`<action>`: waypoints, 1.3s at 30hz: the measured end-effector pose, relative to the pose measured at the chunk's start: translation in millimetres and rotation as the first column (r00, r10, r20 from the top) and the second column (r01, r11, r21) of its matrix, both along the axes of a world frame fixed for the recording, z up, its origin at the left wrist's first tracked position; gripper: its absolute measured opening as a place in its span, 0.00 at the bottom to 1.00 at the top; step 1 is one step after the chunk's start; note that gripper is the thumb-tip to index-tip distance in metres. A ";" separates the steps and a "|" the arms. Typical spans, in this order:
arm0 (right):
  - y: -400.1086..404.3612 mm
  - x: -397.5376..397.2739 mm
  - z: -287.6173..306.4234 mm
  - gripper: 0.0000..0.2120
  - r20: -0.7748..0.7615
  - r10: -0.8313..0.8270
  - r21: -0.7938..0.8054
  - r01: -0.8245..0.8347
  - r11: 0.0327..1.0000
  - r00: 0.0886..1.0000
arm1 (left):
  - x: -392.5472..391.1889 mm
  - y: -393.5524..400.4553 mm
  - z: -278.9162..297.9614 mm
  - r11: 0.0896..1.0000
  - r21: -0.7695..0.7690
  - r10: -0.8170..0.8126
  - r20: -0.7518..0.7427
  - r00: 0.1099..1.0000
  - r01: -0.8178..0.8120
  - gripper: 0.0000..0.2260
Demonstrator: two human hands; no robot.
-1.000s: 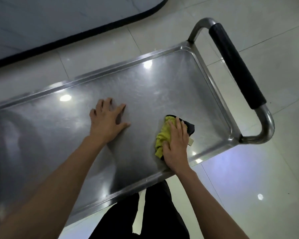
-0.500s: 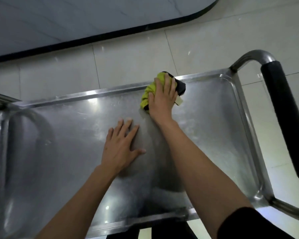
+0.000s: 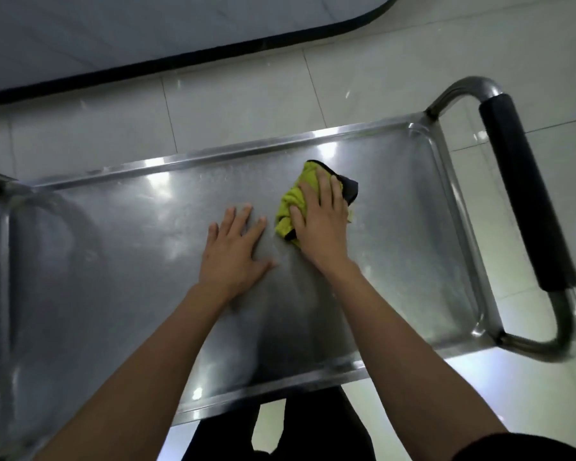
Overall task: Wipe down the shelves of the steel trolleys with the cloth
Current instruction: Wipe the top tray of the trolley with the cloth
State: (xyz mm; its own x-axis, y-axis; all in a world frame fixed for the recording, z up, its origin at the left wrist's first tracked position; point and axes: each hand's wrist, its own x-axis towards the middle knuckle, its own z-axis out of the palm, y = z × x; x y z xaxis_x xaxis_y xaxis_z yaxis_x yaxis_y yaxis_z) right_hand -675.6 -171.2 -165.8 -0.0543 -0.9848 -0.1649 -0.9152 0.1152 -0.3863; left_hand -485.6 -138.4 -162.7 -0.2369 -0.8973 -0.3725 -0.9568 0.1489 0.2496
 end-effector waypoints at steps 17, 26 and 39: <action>312.7 37.7 15.0 0.27 0.003 -0.276 0.043 0.276 0.960 0.961 | 23.9 16.6 4.0 0.983 0.014 -0.185 0.011 0.983 0.185 0.46; 289.0 43.1 7.6 0.27 -0.112 -0.214 0.075 0.223 0.972 0.970 | 44.5 16.1 6.8 0.956 -0.058 -0.287 0.017 0.958 0.288 0.44; 73.6 61.3 -5.3 0.26 -0.088 -0.079 0.004 0.080 0.997 0.993 | 81.2 28.0 -0.7 0.995 -0.092 -0.023 0.065 0.998 0.029 0.36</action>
State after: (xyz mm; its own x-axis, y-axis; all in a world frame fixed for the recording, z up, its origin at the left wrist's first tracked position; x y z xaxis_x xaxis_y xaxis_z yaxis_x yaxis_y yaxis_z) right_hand -614.2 -97.6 -171.0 -0.1467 -0.9756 -0.1635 -0.9333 0.1913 -0.3040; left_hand -404.5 -110.4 -163.4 -0.2388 -0.9226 -0.3031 -0.9659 0.1935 0.1719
